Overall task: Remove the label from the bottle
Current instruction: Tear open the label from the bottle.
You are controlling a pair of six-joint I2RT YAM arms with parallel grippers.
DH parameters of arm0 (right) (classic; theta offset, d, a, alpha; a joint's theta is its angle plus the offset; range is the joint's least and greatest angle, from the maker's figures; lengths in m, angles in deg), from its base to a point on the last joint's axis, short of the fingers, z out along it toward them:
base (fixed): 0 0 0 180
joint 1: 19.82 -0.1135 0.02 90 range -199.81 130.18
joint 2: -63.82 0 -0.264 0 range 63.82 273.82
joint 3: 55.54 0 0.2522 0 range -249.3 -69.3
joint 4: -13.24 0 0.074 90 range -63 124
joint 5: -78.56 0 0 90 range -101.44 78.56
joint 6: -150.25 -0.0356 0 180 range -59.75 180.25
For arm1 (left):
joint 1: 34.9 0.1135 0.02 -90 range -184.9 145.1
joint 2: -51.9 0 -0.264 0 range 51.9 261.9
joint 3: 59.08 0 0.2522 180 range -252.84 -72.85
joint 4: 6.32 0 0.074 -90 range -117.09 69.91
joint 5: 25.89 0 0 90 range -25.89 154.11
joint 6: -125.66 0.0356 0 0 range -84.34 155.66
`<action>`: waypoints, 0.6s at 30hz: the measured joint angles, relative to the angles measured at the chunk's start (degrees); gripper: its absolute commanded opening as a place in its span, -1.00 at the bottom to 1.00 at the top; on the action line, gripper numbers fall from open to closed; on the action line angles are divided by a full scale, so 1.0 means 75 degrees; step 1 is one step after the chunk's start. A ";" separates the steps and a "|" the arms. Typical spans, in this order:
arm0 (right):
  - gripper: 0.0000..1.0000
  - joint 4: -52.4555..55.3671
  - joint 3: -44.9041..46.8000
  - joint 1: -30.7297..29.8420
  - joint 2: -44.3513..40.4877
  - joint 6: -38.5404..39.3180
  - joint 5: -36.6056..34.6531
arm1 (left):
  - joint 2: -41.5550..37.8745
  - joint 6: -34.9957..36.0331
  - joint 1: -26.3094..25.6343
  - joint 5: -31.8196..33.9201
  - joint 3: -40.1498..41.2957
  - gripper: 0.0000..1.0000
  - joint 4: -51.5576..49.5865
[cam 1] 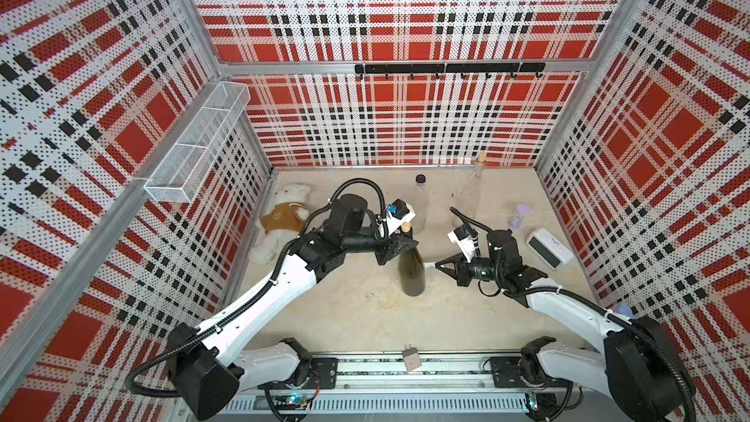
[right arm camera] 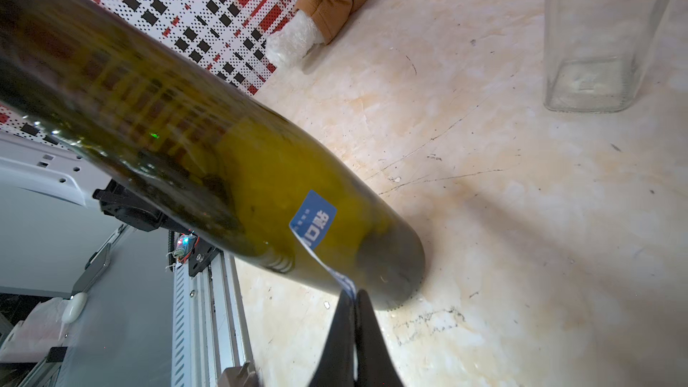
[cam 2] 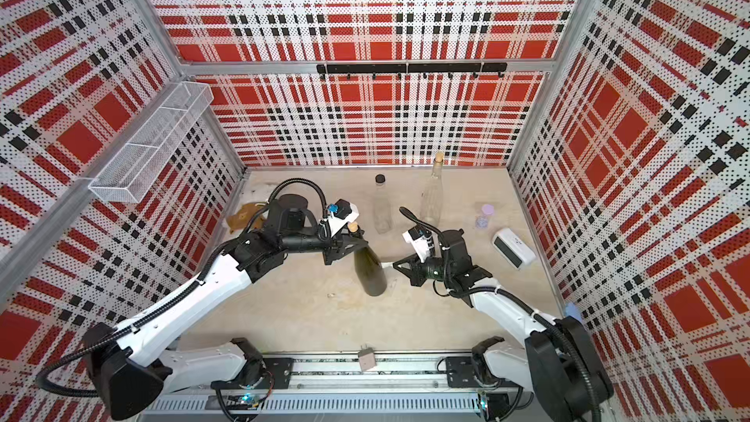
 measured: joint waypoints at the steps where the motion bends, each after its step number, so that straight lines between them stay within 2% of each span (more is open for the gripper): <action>1: -1.00 0.0079 -0.0015 0.0006 0.0000 0.0058 -0.0041 | 0.0015 0.0023 -0.0006 0.0000 -0.0029 -1.00 -0.0055; 18: -1.00 0.0676 -0.0373 0.0245 0.0067 0.0475 -0.0644 | 0.0236 0.0236 -0.0058 -0.0035 -0.0379 -1.00 -0.0478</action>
